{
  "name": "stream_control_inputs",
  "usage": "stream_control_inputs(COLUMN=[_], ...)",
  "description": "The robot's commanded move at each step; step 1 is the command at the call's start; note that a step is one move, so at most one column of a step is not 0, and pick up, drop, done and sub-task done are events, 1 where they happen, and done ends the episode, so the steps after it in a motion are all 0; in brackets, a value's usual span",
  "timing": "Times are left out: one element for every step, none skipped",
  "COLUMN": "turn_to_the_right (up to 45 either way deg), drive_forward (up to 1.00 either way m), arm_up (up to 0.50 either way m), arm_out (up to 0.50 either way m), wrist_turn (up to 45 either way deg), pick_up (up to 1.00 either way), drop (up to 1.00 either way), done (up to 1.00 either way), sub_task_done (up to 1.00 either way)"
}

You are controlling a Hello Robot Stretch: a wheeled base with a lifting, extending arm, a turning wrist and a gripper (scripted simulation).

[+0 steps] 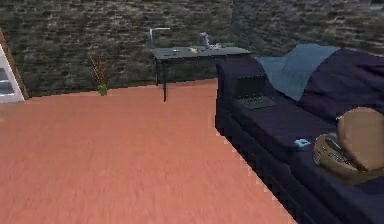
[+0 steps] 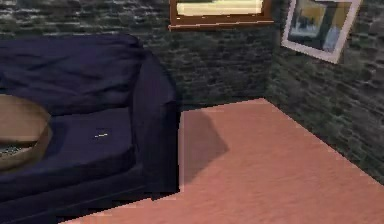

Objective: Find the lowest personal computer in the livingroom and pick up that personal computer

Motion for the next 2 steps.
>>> stream_control_inputs(turn_to_the_right=[0.0,-3.0], drive_forward=[1.00,0.00], arm_up=[0.00,0.00], arm_out=[0.00,0.00], wrist_turn=[0.0,0.0], pick_up=[0.00,0.00], drop=[0.00,0.00], done=[0.00,0.00], sub_task_done=[0.00,0.00])
